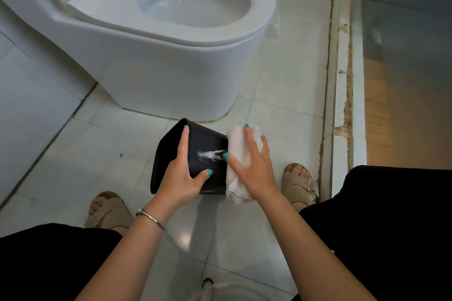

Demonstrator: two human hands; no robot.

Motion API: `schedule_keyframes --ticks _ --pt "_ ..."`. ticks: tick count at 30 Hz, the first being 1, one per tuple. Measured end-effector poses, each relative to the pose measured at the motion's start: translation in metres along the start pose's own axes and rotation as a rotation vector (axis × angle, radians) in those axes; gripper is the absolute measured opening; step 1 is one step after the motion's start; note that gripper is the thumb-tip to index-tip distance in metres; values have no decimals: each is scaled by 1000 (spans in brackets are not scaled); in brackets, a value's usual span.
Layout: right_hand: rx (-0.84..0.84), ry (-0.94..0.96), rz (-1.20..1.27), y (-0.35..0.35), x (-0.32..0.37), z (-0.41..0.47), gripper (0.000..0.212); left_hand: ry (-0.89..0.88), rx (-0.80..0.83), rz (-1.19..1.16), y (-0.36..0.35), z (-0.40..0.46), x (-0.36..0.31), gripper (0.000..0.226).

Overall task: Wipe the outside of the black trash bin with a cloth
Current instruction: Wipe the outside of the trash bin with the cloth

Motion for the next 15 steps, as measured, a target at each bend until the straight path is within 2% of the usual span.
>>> schedule_keyframes --ticks 2,8,11,15 --pt "-27 -15 28 0 -2 2 73 -9 5 -18 -1 1 -4 105" --pt "-46 28 -96 -2 6 5 65 -11 18 -20 -7 4 -7 106" --pt "-39 59 -47 -2 4 6 62 -21 17 -21 -7 4 -8 105" --pt "-83 -70 -49 8 -27 13 61 -12 20 -54 -2 0 -3 105"
Point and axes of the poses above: each hand's wrist, its own z-axis towards the middle knuckle, its own y-axis out of the back of the hand, x = y × z, the point moved 10 cm from there along z, towards the middle knuckle, and after that the axes turned 14 degrees about -y, right-handed, at the moved point
